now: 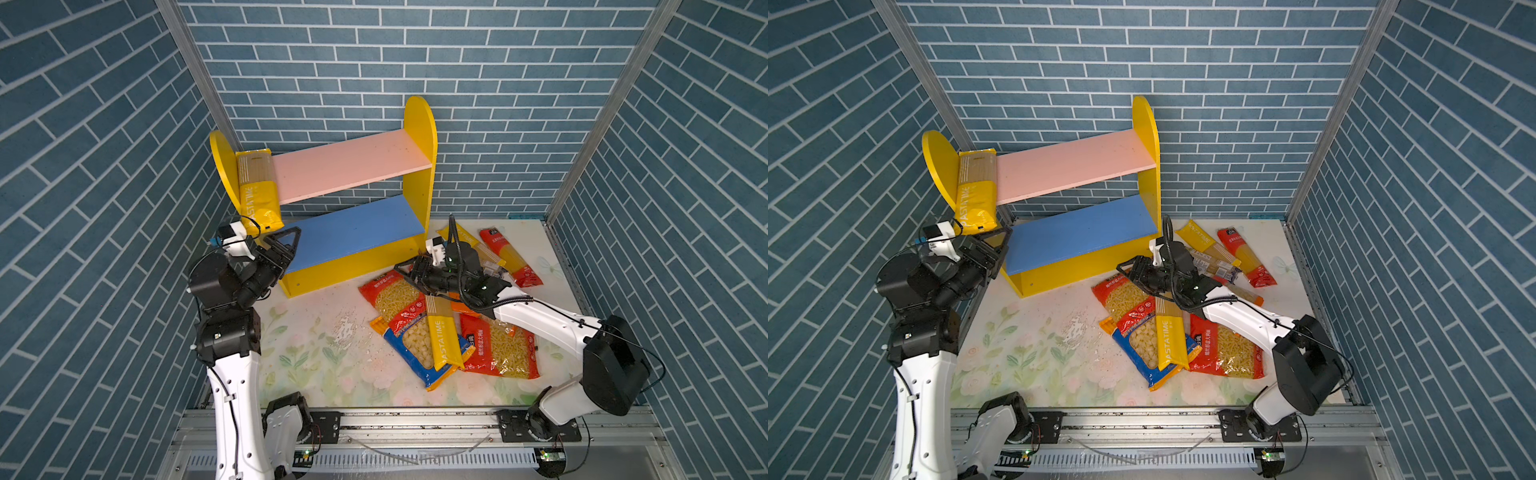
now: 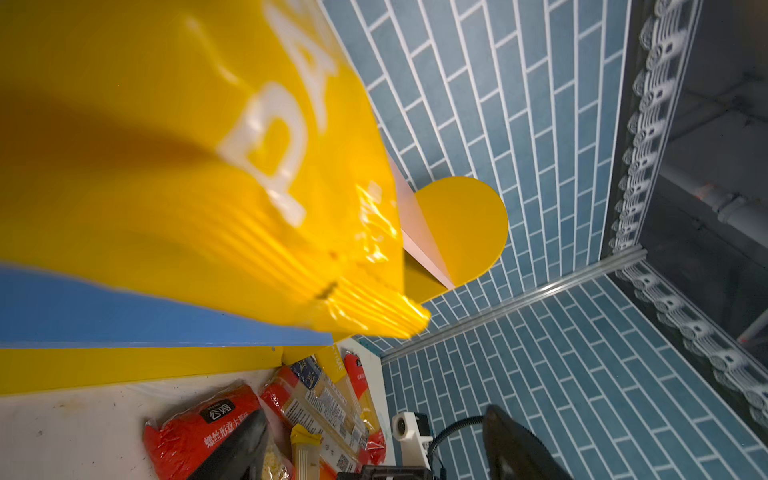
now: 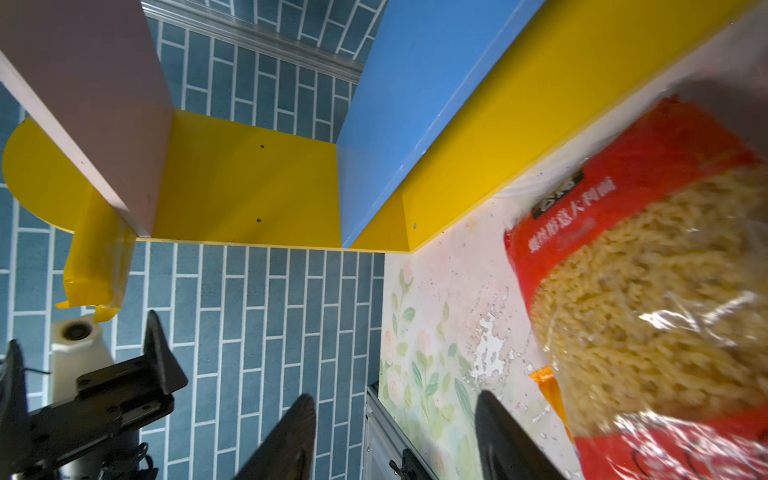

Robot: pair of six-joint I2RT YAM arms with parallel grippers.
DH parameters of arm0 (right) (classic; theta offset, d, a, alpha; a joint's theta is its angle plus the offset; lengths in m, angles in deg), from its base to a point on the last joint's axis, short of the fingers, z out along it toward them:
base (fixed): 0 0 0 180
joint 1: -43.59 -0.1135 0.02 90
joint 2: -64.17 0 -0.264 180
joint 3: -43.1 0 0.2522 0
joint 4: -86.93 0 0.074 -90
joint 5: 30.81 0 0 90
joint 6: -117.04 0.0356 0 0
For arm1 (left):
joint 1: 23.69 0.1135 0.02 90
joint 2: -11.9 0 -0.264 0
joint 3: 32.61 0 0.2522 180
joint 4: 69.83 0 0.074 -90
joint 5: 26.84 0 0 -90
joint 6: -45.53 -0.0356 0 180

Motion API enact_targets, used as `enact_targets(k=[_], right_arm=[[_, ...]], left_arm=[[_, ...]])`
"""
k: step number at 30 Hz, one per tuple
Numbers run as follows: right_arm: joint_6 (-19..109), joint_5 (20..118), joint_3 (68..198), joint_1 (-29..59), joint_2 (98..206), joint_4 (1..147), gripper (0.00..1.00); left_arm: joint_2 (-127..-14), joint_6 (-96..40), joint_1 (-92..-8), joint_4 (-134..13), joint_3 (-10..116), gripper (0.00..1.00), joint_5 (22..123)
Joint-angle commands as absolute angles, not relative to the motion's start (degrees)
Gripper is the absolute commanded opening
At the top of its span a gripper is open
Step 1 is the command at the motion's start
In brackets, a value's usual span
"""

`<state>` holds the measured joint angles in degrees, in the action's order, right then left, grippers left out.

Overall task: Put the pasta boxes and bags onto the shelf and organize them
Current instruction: 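Move both grippers back down toward the remaining yellow spaghetti pack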

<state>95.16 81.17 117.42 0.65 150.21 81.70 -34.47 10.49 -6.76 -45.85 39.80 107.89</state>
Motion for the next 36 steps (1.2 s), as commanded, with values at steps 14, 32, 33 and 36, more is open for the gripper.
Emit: enact_targets(k=[14,32,33,36], right_arm=[[79.9,73.9,109.4,10.6,141.2,57.1,0.61],[73.8,81.7,96.3,16.3,144.8,62.0,0.67],[73.5,81.6,96.2,15.7,145.6,62.4,0.68],[74.2,83.1,95.8,13.7,148.7,65.2,0.68]], left_arm=[[-30.6,-13.2,-40.6,-35.8,34.6,0.83,93.6],[-51.1,-13.0,-77.0,-49.7,24.6,0.83,67.5],[-52.5,-12.4,-77.1,-50.5,24.0,0.82,67.2],[-54.4,-11.7,-77.1,-51.7,22.4,0.82,65.6]])
